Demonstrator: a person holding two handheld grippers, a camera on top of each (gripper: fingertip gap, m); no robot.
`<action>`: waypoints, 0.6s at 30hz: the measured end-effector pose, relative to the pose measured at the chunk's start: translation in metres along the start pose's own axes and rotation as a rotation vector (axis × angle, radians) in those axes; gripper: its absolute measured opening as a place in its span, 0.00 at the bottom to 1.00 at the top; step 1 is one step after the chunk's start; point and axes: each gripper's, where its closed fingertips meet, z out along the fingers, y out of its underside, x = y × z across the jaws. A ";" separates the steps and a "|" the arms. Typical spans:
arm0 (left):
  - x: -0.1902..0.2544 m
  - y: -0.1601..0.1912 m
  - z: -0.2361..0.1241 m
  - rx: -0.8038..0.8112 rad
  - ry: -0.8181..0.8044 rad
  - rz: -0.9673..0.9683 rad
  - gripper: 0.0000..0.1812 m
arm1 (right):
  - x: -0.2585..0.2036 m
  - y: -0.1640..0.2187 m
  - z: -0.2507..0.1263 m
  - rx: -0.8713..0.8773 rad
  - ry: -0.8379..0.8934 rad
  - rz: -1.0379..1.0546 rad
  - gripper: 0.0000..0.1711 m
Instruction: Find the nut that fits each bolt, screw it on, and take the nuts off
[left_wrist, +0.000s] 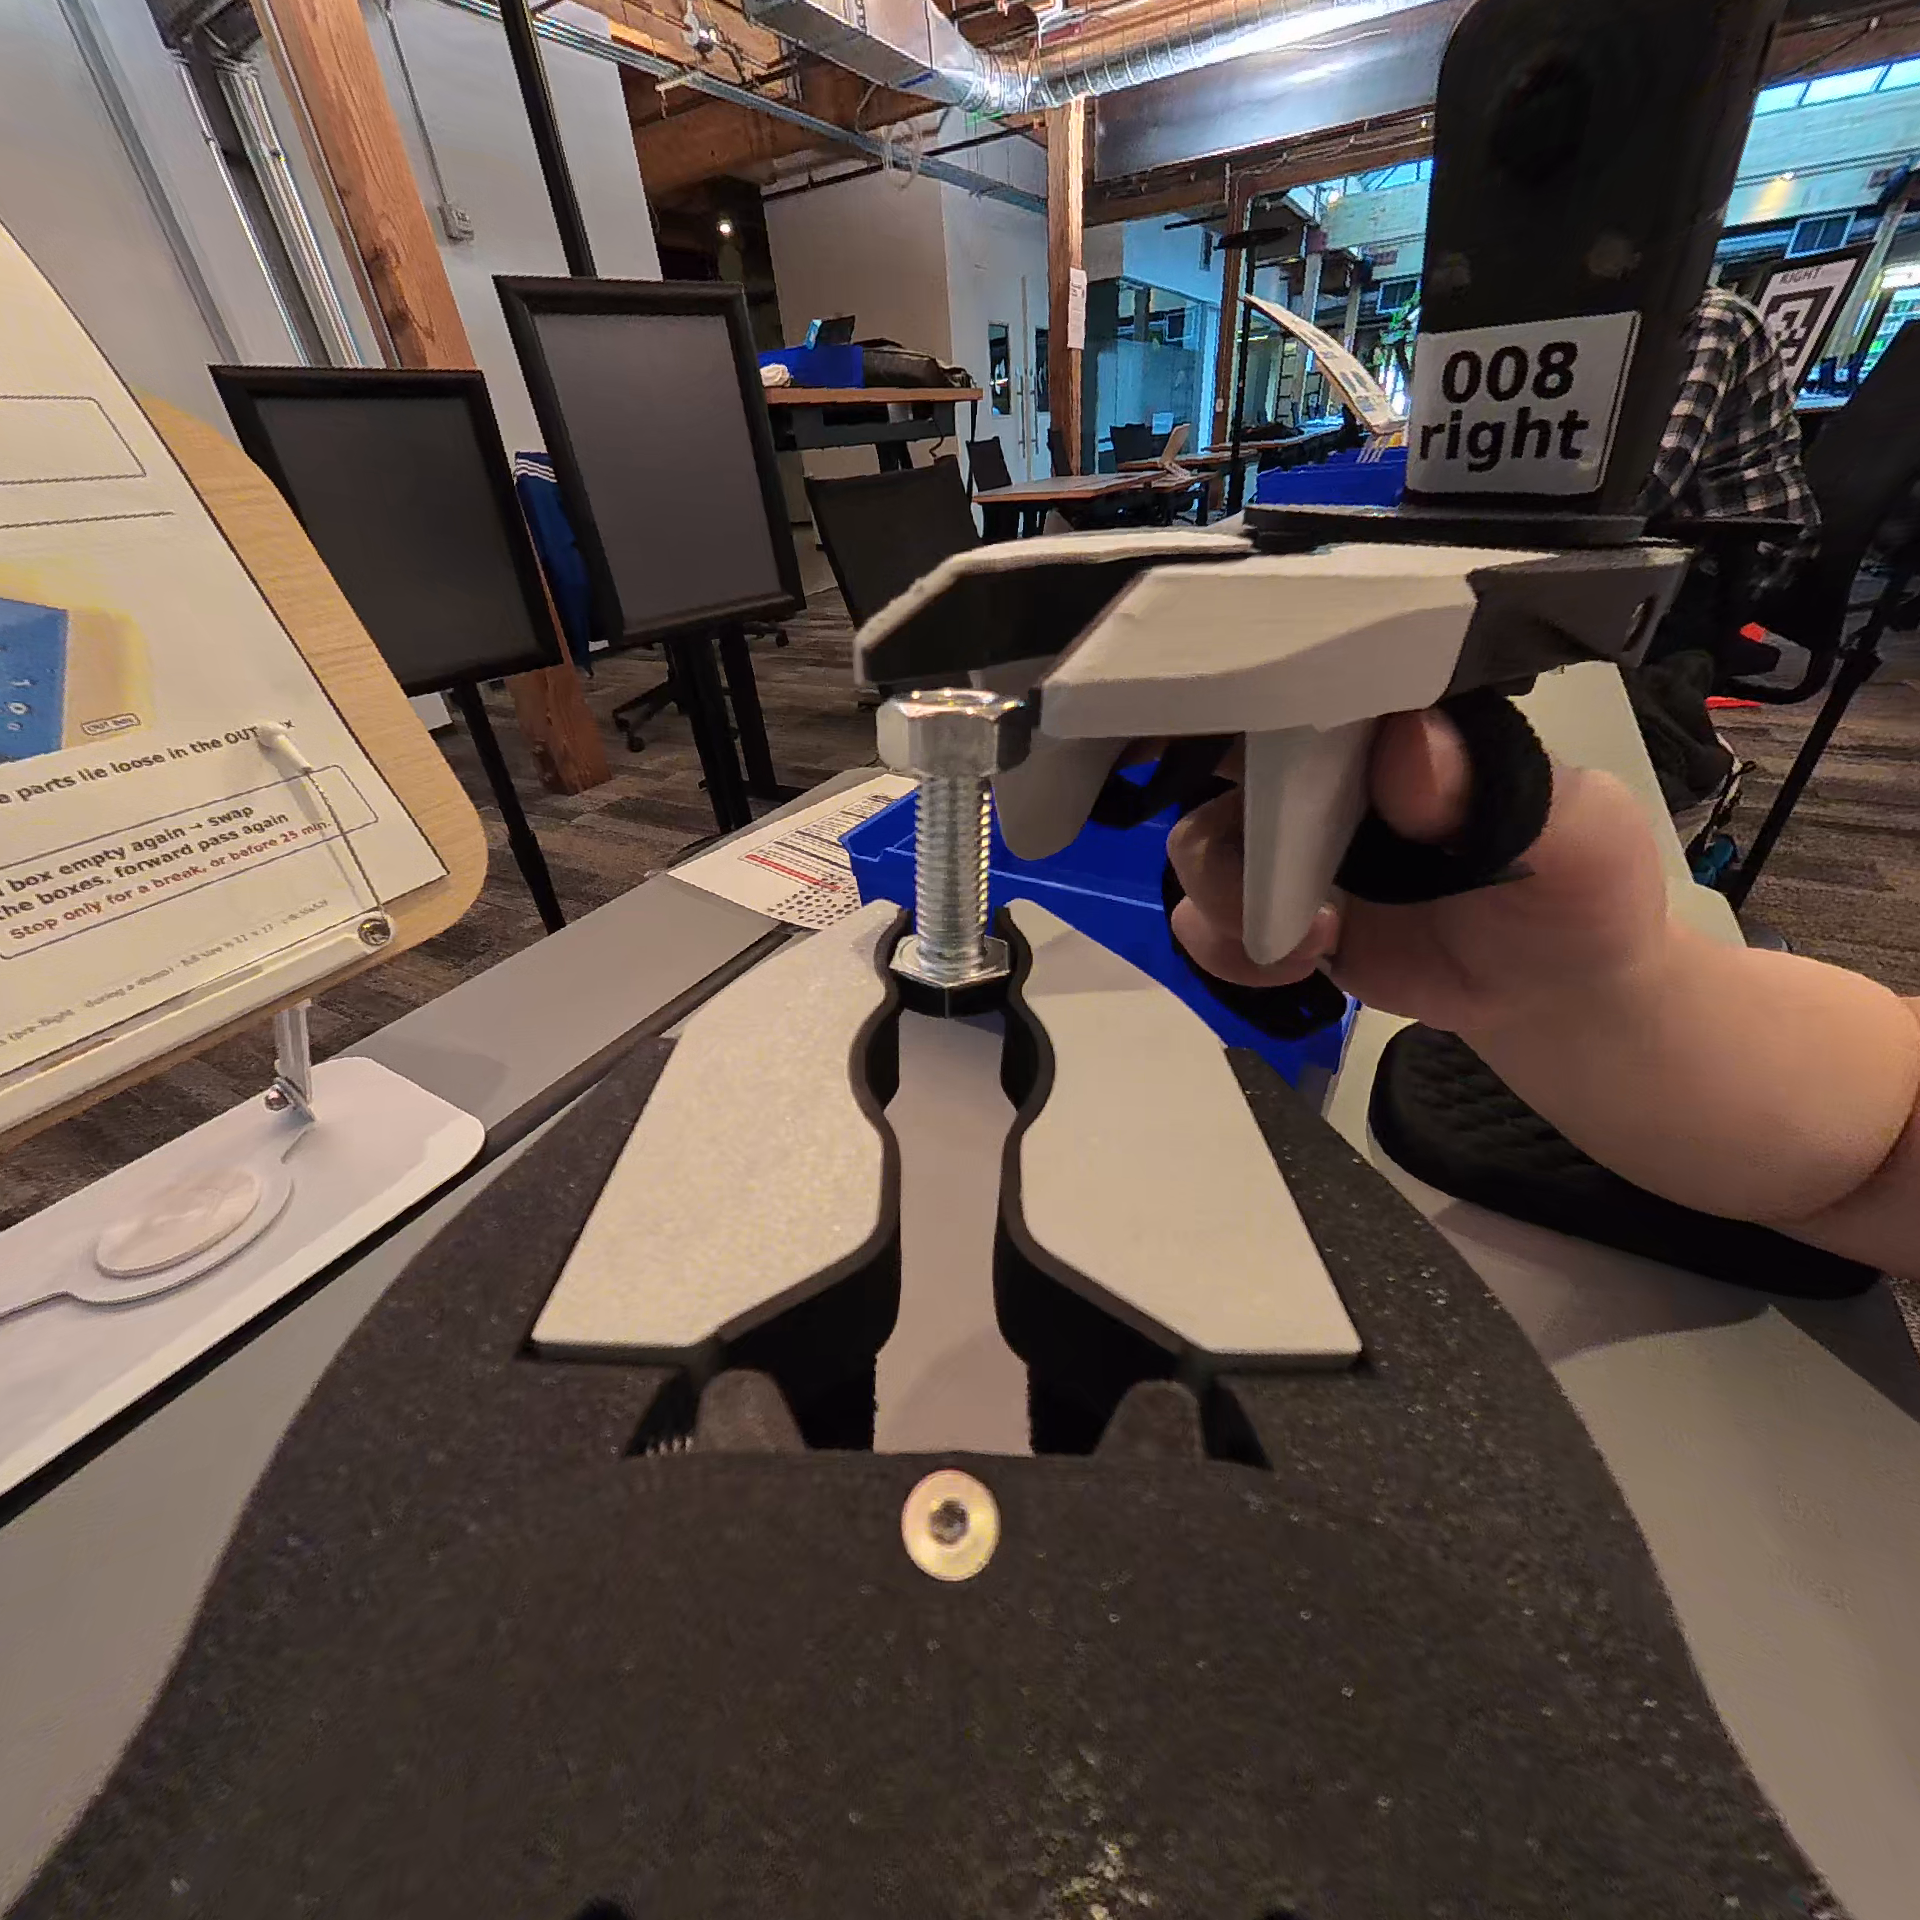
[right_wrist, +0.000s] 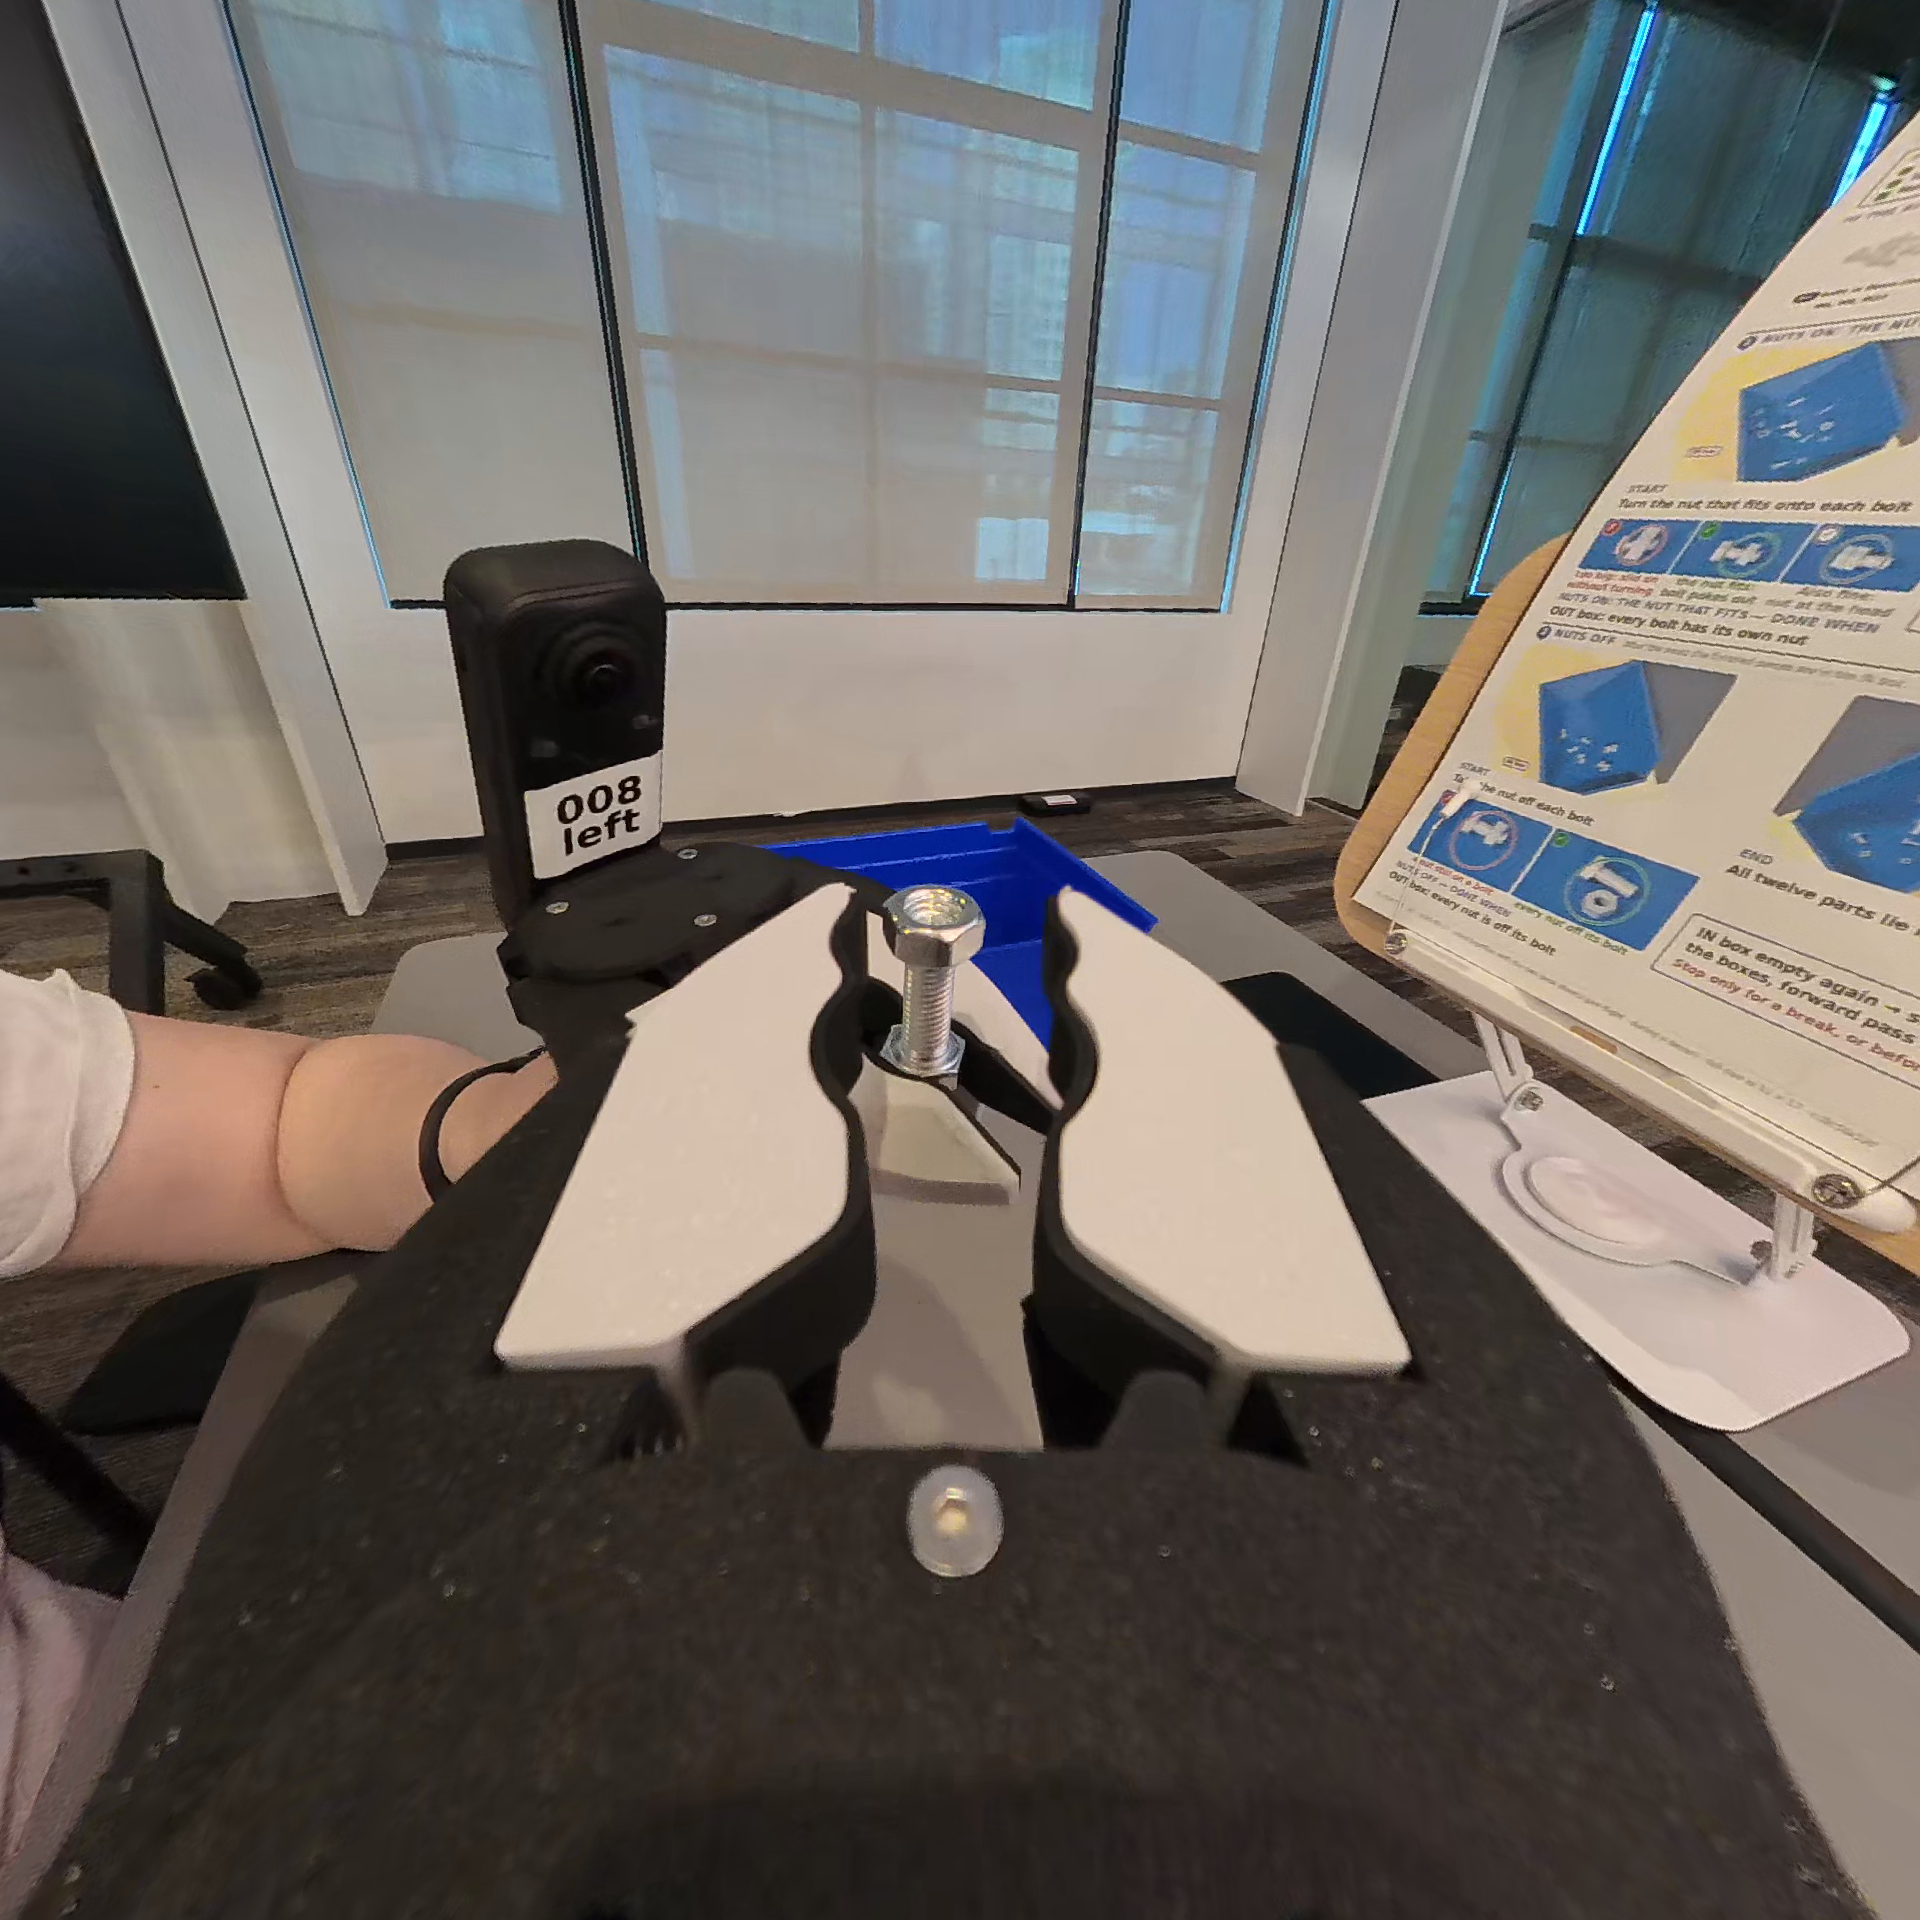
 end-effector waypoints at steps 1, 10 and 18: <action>0.000 0.000 0.000 0.000 0.002 -0.001 0.08 | 0.000 0.001 0.000 -0.005 -0.004 0.003 0.18; 0.009 0.000 0.001 -0.010 0.062 -0.011 0.08 | -0.008 0.005 0.000 -0.047 -0.100 -0.025 0.11; 0.099 -0.015 -0.020 0.012 0.740 -0.219 0.08 | -0.059 -0.009 -0.043 0.040 -0.740 0.063 0.10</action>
